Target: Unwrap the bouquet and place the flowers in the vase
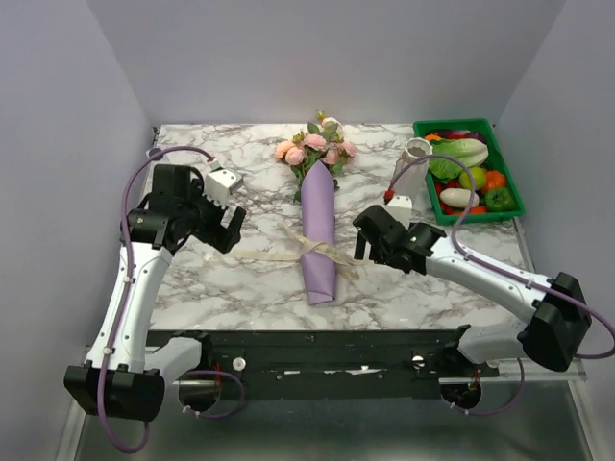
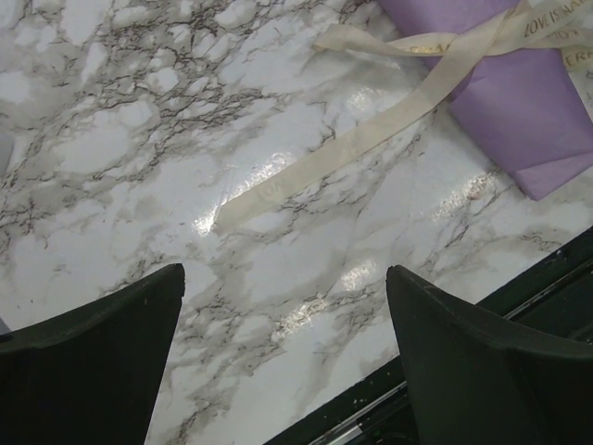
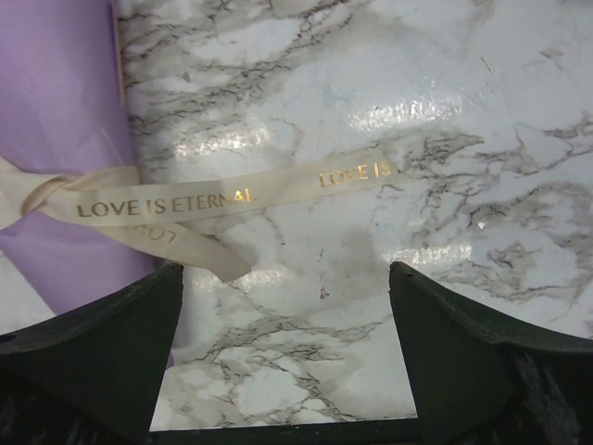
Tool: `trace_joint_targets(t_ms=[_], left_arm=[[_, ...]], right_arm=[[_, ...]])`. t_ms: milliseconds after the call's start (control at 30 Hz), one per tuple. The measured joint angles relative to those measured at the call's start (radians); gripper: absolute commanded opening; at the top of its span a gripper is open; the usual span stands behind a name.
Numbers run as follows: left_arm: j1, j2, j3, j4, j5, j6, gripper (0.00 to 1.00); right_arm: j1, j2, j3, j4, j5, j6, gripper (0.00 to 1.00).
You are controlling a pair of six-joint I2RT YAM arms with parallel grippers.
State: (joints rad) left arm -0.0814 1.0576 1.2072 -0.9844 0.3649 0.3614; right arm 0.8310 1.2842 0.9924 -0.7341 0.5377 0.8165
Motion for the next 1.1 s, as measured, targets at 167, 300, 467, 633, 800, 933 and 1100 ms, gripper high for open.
trace_joint_targets(t_ms=[167,300,467,633,800,933,1100], left_arm=[[-0.133,0.021,-0.061,0.033,-0.017,0.009,0.99],[-0.214,0.047,-0.134,0.069,-0.022,0.017,0.99],[-0.29,0.134,-0.203,0.129,-0.047,0.041,0.99],[-0.356,0.255,-0.229,0.194,-0.088,0.074,0.99],[-0.396,0.315,-0.25,0.287,-0.124,0.114,0.99],[-0.411,0.356,-0.252,0.349,-0.143,0.145,0.99],[-0.422,0.434,-0.252,0.394,-0.145,0.171,0.99]], right_arm=[[0.0,0.106,0.012,-0.063,-0.002,0.089,0.95],[0.0,0.116,0.0,-0.074,-0.004,0.142,0.95],[0.0,0.123,-0.034,-0.07,-0.004,0.192,0.94],[0.0,0.172,-0.039,-0.061,-0.003,0.24,0.94],[-0.001,0.206,-0.044,-0.047,-0.001,0.288,0.92],[-0.017,0.207,-0.051,-0.023,0.004,0.311,0.9],[-0.079,0.207,-0.064,0.02,0.003,0.318,0.88]])
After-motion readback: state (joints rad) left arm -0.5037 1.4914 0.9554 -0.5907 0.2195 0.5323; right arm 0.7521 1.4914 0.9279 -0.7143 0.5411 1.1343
